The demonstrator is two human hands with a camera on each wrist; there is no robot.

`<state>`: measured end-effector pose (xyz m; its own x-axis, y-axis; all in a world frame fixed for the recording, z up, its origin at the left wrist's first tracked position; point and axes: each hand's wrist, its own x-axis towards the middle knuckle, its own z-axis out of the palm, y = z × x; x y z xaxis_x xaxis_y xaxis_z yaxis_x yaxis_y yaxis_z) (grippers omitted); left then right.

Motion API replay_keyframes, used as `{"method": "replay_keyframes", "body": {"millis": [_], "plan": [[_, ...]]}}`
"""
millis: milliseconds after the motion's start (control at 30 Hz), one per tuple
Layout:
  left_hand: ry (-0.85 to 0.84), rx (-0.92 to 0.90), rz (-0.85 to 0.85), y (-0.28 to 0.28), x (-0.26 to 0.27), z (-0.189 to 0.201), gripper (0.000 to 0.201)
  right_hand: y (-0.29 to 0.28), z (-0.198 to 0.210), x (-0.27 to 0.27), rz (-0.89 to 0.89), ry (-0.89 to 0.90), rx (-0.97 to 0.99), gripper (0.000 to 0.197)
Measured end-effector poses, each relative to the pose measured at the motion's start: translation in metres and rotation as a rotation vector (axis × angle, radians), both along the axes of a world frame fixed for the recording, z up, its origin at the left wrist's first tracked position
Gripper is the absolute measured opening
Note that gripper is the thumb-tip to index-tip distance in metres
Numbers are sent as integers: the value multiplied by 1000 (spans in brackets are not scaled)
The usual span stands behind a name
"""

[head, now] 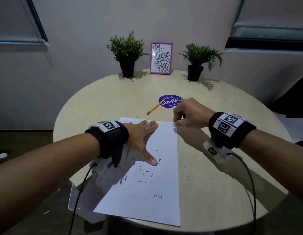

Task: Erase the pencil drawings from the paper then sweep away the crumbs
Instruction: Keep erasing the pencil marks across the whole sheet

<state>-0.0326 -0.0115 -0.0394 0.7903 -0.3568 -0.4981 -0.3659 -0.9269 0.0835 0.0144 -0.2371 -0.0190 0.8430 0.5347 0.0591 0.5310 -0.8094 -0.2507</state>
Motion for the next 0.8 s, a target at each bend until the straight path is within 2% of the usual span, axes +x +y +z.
{"method": "replay_keyframes", "body": {"millis": [167, 367, 500, 600, 700, 800], "plan": [[43, 11, -49, 11, 4, -8, 146, -2, -12, -10, 3, 80, -27, 7], [31, 49, -272, 16, 2, 4, 141, 1, -8, -6, 44, 32, 35, 6], [-18, 57, -374, 20, 4, 10, 145, 2, -9, -14, 89, 150, -72, 6], [-39, 67, -348, 27, 3, 14, 143, 2, -1, -18, 154, 165, -135, 4], [10, 81, -290, 39, 7, 18, 132, 8, -2, -20, 150, 99, -21, 5], [32, 21, -204, 45, 9, 26, 115, 14, -10, -27, 134, 141, 19, 4]]}}
